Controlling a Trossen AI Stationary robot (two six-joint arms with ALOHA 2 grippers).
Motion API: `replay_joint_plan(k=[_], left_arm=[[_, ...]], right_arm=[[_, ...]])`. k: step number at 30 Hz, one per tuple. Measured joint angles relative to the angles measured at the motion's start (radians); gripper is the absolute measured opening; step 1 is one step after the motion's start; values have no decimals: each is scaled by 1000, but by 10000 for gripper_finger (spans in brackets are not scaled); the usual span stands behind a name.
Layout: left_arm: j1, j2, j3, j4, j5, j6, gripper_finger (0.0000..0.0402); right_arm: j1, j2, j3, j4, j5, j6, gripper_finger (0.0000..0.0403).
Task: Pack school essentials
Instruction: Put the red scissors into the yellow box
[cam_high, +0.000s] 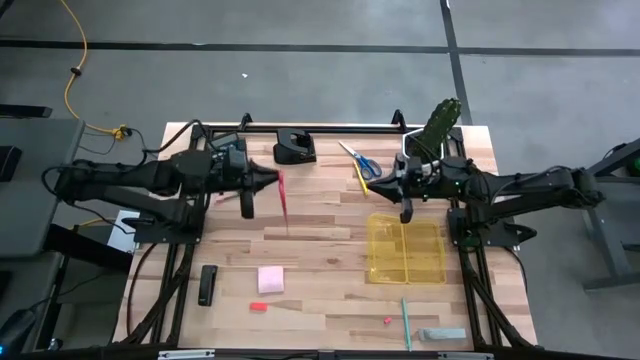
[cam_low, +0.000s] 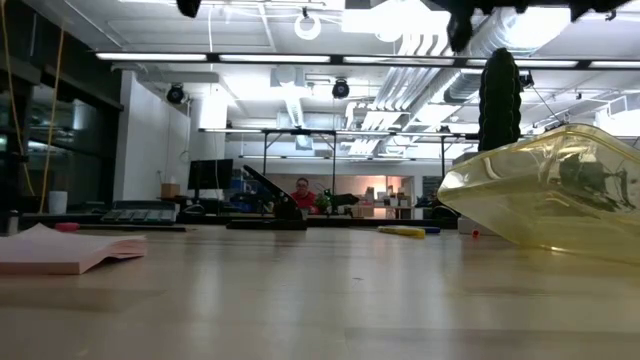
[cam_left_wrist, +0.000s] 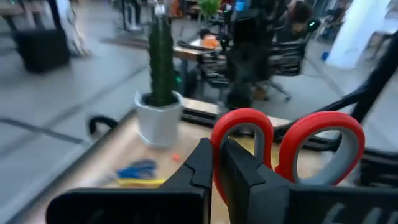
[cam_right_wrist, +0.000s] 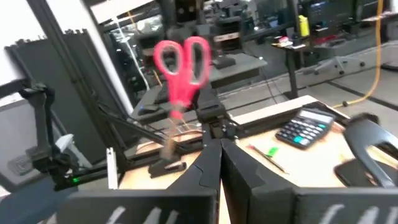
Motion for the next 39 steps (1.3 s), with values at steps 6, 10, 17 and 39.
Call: replay_joint_plan(k=[6, 10, 17, 39], left_arm=[[74, 17, 0, 138, 134, 151, 0], [98, 73, -1, 251, 257, 174, 0], [105, 169, -1, 346, 293, 244, 0], [97, 269, 0, 608, 496, 158, 0]], right_arm=[[9, 89, 80, 0, -7, -2, 0], [9, 127, 106, 26, -49, -36, 0], [15, 147, 125, 35, -83, -35, 0], [79, 368, 127, 314, -177, 174, 163]])
